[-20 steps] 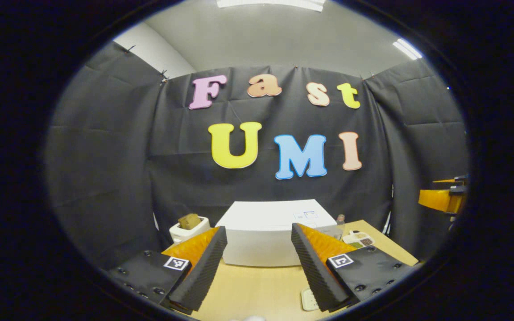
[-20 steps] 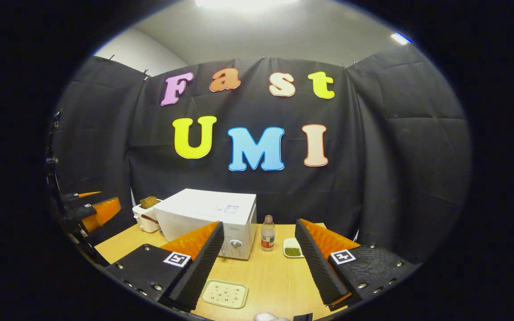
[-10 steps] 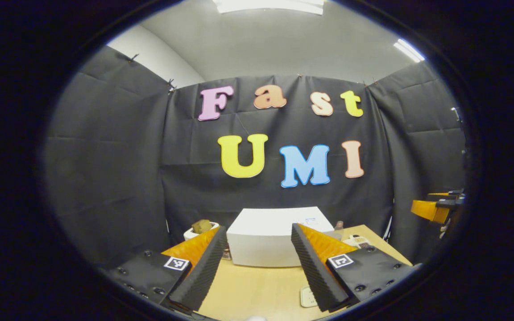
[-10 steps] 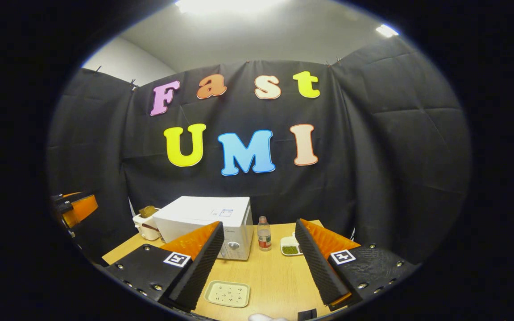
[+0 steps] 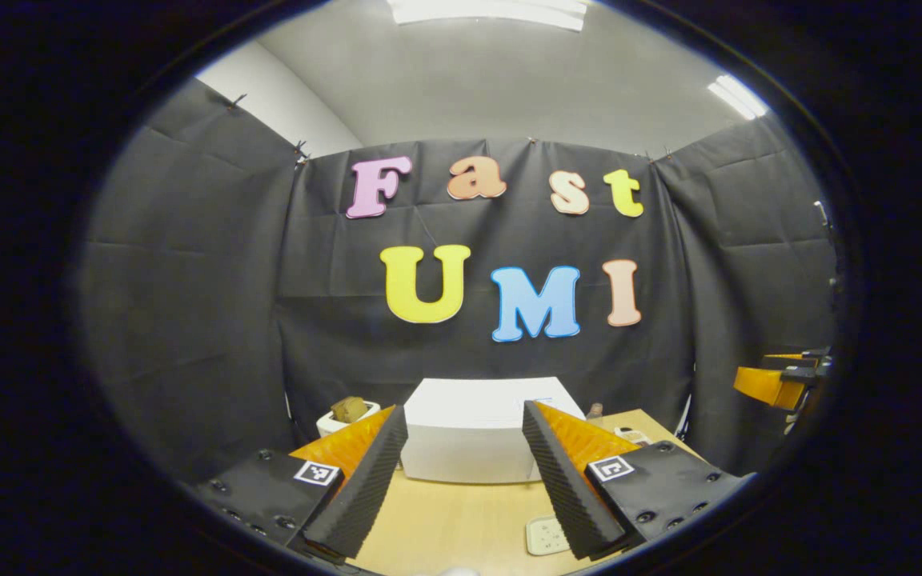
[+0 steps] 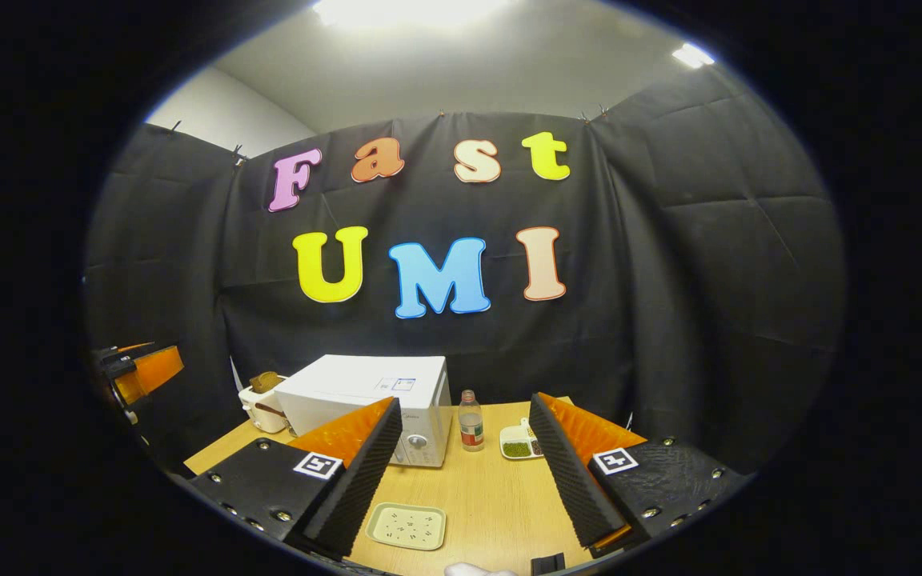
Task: Open the microwave oven with the left hand, put the food in, and close the microwave oven.
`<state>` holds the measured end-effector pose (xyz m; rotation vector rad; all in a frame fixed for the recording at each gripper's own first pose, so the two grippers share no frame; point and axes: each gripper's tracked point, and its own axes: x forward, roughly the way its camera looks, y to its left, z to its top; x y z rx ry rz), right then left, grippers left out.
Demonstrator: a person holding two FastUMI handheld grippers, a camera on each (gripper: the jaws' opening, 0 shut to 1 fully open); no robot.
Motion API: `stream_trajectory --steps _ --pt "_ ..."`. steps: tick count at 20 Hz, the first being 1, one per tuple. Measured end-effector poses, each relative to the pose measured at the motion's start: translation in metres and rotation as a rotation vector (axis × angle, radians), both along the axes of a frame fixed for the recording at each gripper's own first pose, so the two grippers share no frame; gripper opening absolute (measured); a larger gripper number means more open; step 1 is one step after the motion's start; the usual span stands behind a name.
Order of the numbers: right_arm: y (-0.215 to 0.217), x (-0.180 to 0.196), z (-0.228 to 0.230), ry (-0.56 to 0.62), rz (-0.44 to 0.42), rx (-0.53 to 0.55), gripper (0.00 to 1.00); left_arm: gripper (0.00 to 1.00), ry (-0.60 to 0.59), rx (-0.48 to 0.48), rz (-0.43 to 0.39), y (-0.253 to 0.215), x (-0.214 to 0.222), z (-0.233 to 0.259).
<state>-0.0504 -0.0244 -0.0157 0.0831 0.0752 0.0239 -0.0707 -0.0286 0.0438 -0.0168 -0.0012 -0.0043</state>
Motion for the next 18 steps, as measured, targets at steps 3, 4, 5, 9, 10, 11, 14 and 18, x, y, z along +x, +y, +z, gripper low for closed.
stream_trajectory --steps 3,4,5,9,10,11,14,18 --pt "-0.001 0.001 0.001 -0.001 -0.002 -0.004 0.98 0.97 0.005 -0.021 0.000 0.000 0.004 -0.003" --pt "-0.001 0.001 0.001 0.000 -0.001 -0.003 0.98 0.97 0.006 -0.023 -0.002 -0.001 0.003 -0.004" --pt "-0.001 0.001 0.002 0.001 -0.002 -0.004 0.98 0.97 0.006 -0.019 -0.002 -0.001 0.004 -0.005" --pt "-0.003 0.004 0.004 -0.002 -0.009 0.004 0.98 0.99 0.006 -0.004 -0.006 -0.004 0.005 -0.004" --pt "-0.002 0.004 0.005 -0.006 -0.007 0.010 0.98 0.99 0.004 -0.005 -0.008 -0.005 0.005 -0.003" --pt "-0.001 0.004 0.006 -0.007 -0.005 0.012 0.98 0.99 0.003 -0.005 -0.009 -0.004 0.004 -0.002" --pt "-0.002 0.004 0.010 -0.018 -0.008 0.002 0.98 0.97 -0.006 0.007 -0.008 -0.004 0.004 0.003" --pt "0.003 0.004 0.014 -0.023 0.005 0.010 0.98 0.94 -0.017 0.018 -0.005 -0.004 0.004 0.009"
